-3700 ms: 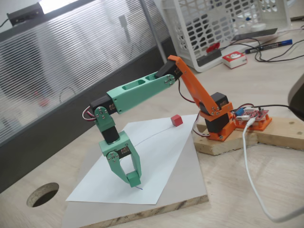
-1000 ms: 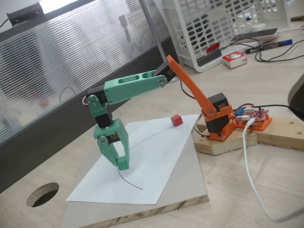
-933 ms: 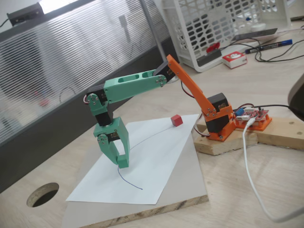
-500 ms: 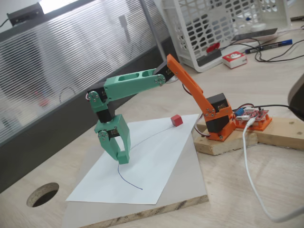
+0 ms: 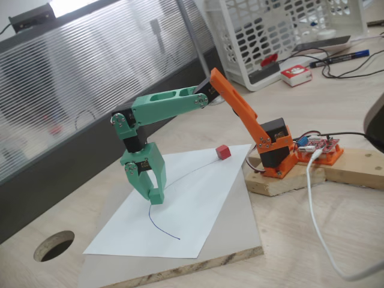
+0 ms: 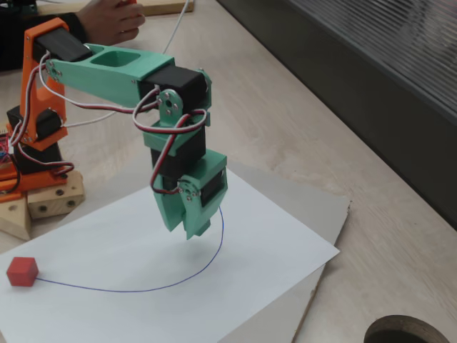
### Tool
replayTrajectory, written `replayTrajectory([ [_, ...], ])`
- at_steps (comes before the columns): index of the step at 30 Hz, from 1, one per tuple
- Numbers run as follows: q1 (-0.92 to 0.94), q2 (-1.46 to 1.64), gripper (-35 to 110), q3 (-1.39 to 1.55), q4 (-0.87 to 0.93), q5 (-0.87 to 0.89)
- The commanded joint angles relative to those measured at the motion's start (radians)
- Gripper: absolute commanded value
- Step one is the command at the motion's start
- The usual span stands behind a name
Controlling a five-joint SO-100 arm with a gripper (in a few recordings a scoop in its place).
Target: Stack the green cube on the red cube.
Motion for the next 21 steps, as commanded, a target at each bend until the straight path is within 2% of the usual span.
replayTrajectory([
  [1, 0.026, 0.026, 13, -0.029, -0.063, 0.006],
  [21, 0.143, 0.025, 13, -0.028, -0.089, 0.006],
])
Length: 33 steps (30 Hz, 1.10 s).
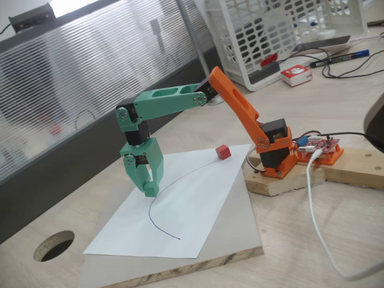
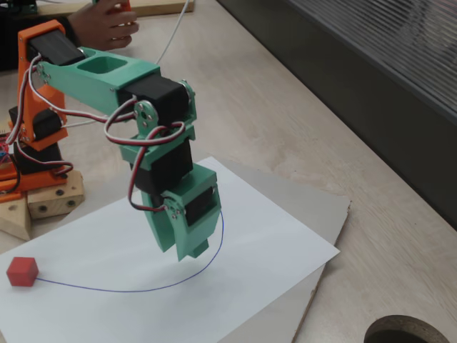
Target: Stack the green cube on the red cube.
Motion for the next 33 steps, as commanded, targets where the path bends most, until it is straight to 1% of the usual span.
replayTrajectory([
  [1, 0.02, 0.025, 13, -0.028, -0.008, 0.011],
  [5, 0.021, 0.025, 13, -0.021, -0.008, 0.011],
  [10, 0.098, 0.025, 13, -0.018, -0.008, 0.011],
  [16, 0.107, 0.026, 13, -0.014, 0.006, 0.012],
  [26, 0.201, 0.026, 13, -0.012, 0.008, 0.014],
  [33, 0.227, 0.046, 13, 0.092, 0.008, 0.014],
])
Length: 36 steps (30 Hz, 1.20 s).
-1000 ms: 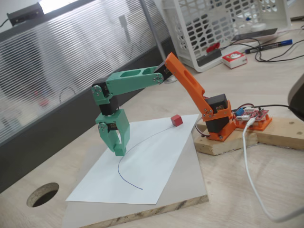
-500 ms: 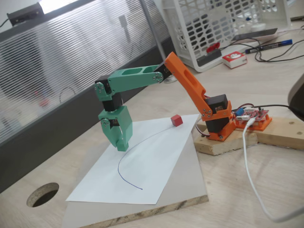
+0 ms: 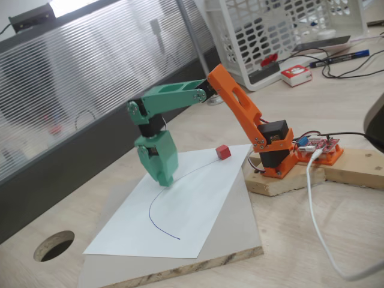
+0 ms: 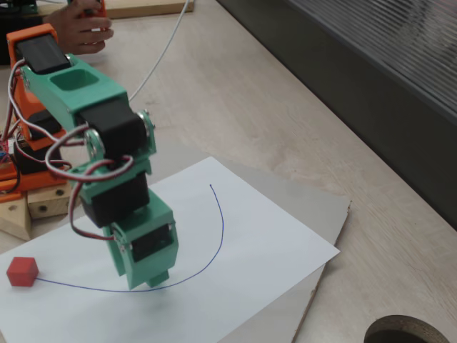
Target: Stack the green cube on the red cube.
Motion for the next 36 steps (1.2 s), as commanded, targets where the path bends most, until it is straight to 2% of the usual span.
replayTrajectory([
  [1, 0.014, 0.048, 13, 0.026, 0.008, 0.006],
  [8, 0.02, 0.06, 13, 0.026, 0.008, 0.008],
  [14, 0.13, 0.135, 13, 0.026, 0.008, 0.008],
  [36, 0.132, 0.14, 13, 0.028, 0.009, 0.009],
])
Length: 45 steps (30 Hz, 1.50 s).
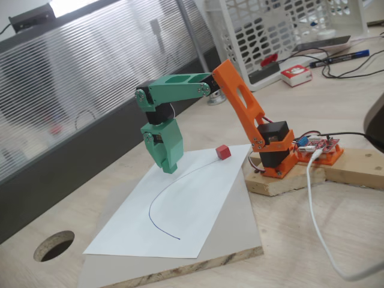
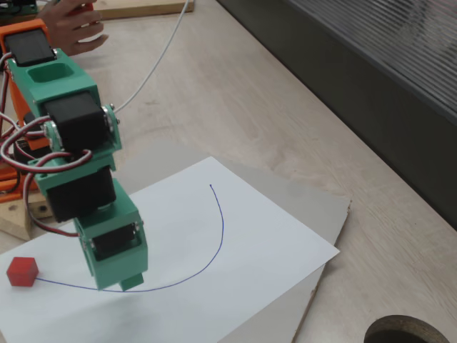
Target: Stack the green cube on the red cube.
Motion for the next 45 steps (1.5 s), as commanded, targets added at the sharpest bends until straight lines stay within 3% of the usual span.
replayTrajectory([
  [1, 0.014, 0.055, 13, 0.002, 0.005, 0.011],
  [13, 0.017, 0.058, 13, 0.002, 0.015, 0.02],
  [20, 0.018, 0.127, 13, 0.003, 0.156, 0.02],
  [45, 0.224, 0.189, 13, 0.104, 0.158, 0.02],
])
